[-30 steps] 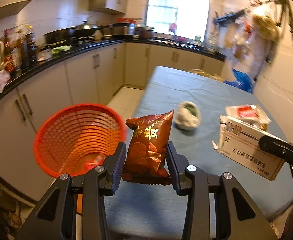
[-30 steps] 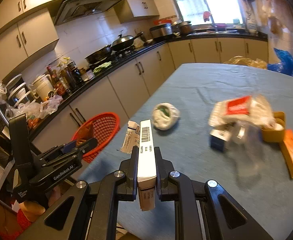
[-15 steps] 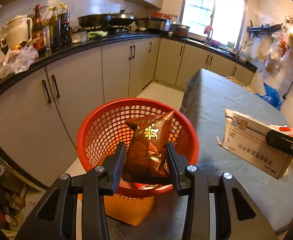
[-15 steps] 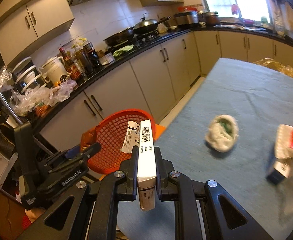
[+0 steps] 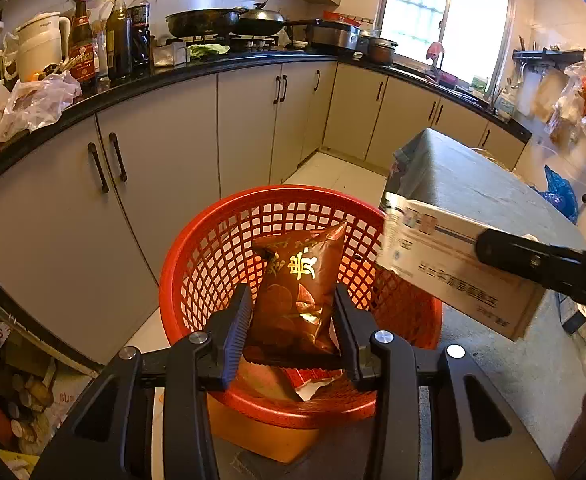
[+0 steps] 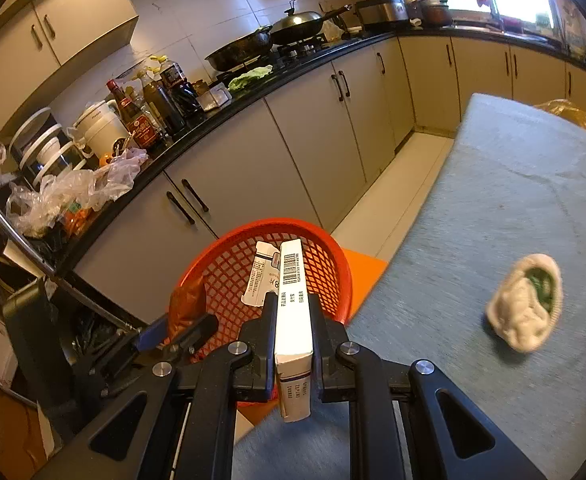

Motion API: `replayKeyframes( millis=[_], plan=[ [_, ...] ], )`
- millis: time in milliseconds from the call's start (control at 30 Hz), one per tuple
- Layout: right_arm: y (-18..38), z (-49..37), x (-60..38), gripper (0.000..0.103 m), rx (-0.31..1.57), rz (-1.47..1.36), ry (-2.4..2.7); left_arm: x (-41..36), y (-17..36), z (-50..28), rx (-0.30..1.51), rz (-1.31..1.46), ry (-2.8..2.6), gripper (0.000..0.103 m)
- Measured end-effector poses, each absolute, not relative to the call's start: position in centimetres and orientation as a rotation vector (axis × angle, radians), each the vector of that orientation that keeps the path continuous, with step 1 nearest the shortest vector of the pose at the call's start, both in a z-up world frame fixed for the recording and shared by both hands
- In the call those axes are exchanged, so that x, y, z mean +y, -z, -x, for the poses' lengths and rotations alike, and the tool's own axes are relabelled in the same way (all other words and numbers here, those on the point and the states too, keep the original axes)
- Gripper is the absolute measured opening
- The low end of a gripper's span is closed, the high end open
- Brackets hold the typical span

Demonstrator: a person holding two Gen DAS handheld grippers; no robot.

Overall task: Collect trash
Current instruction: 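Open both tools over the orange basket to drop the items, then move both open tools back over the remaining trash on the table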

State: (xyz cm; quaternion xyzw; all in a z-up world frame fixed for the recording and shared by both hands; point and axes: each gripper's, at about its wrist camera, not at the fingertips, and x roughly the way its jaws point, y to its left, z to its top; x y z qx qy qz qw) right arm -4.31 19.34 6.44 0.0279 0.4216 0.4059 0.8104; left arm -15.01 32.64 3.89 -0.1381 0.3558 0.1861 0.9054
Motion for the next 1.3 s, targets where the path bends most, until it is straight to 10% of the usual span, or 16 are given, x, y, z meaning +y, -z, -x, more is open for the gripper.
replayKeyframes(
  millis=[533,1300],
  plan=[
    [-6.8,6.6,12.9,0.046,0.804,-0.022,-0.813,28.9,-5.5,15.8,0.681,0.242,-0.330,0.060],
    [-4.1,9.3,-9.6,0.053,0.752,-0.173,-0.506,12.2,-1.6,10.8,0.742,0.011,-0.076,0.067]
  ],
)
